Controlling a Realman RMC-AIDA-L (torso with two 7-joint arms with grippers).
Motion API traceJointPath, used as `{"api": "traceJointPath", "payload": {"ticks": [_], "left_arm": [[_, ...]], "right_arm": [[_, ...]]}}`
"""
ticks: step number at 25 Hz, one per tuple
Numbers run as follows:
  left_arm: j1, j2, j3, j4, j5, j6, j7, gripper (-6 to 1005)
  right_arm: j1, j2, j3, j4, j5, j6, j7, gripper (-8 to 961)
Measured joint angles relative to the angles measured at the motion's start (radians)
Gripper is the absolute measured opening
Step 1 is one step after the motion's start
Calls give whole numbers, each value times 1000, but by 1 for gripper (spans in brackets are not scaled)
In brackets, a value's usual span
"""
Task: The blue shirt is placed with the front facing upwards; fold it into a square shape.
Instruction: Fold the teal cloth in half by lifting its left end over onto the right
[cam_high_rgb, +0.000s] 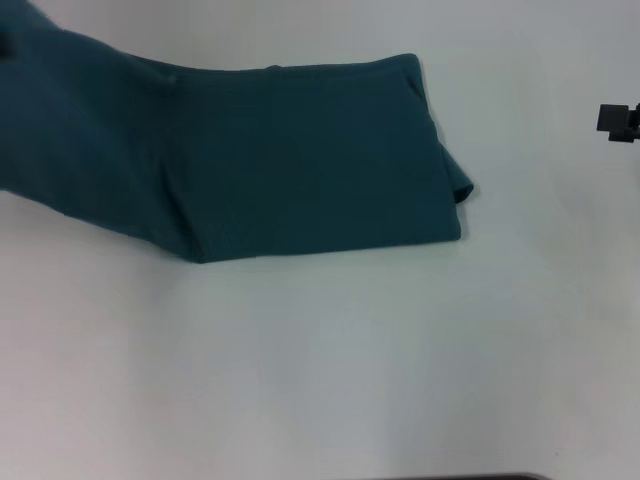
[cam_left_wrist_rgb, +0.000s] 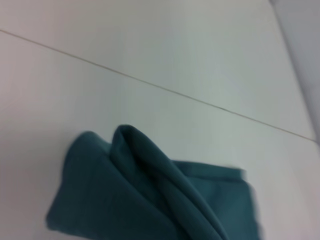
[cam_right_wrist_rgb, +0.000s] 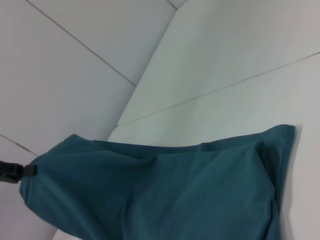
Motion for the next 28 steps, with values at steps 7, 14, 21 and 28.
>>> {"api": "traceJointPath", "payload": {"ticks": [7, 14, 21, 28], "left_arm": [[-36, -56, 38, 25, -161, 105, 17, 70], [-40, -67, 67, 37, -170, 91, 19, 71], [-57, -64, 62, 32, -204, 75, 12, 71], [-113, -96, 180, 126, -257, -10, 20, 71]], "right_arm": [[-1, 0, -1, 3, 0, 0, 2, 947], [4, 0, -13, 0, 0, 0, 10, 947], [5, 0, -13, 0, 0, 0, 11, 947], [6, 2, -17, 1, -4, 1, 11, 947]]}}
